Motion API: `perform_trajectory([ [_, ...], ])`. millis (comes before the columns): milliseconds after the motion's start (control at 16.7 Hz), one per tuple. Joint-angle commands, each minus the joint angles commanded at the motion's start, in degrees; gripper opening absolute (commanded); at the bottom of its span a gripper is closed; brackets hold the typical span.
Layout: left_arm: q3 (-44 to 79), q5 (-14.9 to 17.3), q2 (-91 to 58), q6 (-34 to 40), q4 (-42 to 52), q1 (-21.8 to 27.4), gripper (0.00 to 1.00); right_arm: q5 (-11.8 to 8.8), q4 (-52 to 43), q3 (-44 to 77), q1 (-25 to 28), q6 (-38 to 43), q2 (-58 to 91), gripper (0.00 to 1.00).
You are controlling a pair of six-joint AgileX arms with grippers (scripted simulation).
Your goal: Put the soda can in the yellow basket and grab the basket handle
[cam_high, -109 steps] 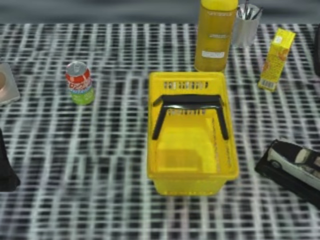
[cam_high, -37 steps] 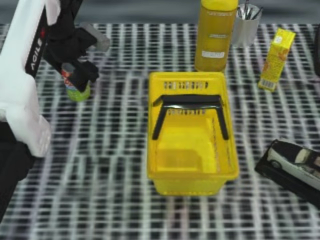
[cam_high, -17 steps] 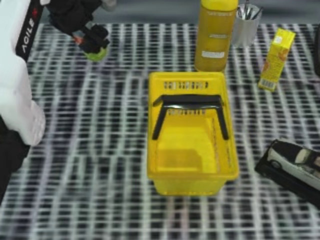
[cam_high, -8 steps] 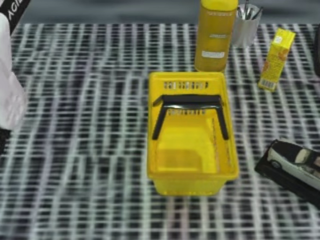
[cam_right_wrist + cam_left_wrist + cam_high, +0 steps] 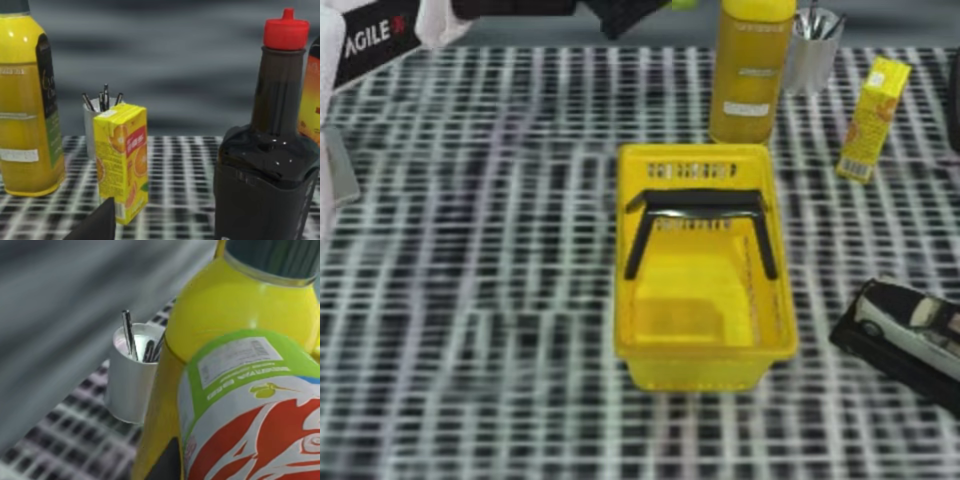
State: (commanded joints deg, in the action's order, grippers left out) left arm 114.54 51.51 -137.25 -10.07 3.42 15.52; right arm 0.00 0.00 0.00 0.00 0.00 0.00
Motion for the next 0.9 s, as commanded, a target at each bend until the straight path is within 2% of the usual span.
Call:
perform_trajectory([
  [240, -18.2, 9.3, 6.5, 4.5, -18.6, 1.2, 0.00, 0.0, 0.0, 0.0, 0.0, 0.0, 0.0, 1.00],
  [480, -31.6, 16.4, 12.6, 6.9, -34.2, 2.2, 0.00, 0.0, 0.0, 0.0, 0.0, 0.0, 0.0, 1.00],
  [660, -37.7, 19.8, 16.1, 7.5, -42.4, 2.8, 0.00, 0.0, 0.0, 0.0, 0.0, 0.0, 0.0, 1.00],
  [900, -40.3, 21.2, 17.8, 7.5, -46.2, 3.1, 0.00, 0.0, 0.0, 0.0, 0.0, 0.0, 0.0, 1.00],
])
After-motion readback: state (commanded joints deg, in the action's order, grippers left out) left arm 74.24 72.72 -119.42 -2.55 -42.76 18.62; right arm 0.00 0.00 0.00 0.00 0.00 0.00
